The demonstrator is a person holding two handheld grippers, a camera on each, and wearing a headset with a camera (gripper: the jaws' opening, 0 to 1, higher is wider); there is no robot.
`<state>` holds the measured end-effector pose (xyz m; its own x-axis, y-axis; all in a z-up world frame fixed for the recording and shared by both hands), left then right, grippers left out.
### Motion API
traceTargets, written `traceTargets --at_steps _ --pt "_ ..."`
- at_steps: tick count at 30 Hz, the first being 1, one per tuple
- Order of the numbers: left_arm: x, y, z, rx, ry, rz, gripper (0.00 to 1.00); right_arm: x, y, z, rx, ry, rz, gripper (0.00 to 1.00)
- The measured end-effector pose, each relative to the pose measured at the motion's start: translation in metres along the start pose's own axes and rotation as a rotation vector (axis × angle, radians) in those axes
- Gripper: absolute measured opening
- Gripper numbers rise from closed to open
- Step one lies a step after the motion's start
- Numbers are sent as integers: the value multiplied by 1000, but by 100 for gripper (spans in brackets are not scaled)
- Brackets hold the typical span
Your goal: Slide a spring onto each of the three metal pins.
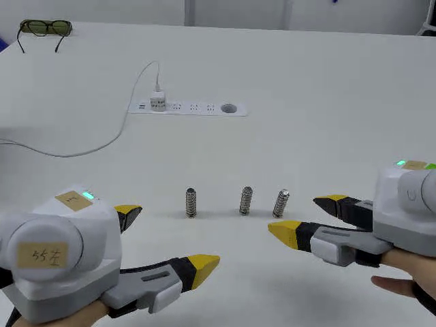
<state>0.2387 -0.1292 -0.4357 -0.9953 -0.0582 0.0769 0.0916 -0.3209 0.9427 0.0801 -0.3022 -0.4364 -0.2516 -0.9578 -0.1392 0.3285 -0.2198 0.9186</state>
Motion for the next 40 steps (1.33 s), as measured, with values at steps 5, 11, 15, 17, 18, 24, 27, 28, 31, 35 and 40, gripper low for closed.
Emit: traceTargets --at_steps 5,11,15,17,18,24,27,28,31,35,40 --pt "2 -1 7 -7 1 3 84 -7 -3 10 -4 10 -21 67" --pt "4 -1 18 -7 1 18 85 -18 -10 22 -28 31 -17 72" --pt "6 -2 23 -17 3 15 87 -24 -12 29 -26 39 -15 76" --pt "7 -2 26 -20 6 17 88 -26 -13 32 -20 41 -18 77" --pt "7 -3 27 -21 9 17 89 -27 -13 33 -18 41 -18 78" --pt "8 -3 35 -31 23 -2 92 -32 -14 41 -7 41 -18 82" --pt "7 -1 40 -17 42 -9 92 -34 -15 44 -1 38 -24 83" --pt "8 -1 41 -17 43 -7 93 -34 -15 45 0 38 -23 84" --pt "8 -2 42 -18 43 -2 93 -37 -17 46 2 36 -20 85" --pt "8 -3 44 -23 46 -3 95 -39 -17 48 20 29 -25 87" --pt "10 -5 46 -29 42 -16 98 -39 -18 52 27 19 -31 89"
Point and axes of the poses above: the centre of the closed fingertips' face, and the gripper's own axes: z roughly backward along the fingers, x roughly to its right, y roughly out of its top, the point moved 7 cm from there along z, roughly backward along the fingers, and after that the axes turned 8 degrees about x, right-handed, at the moved point
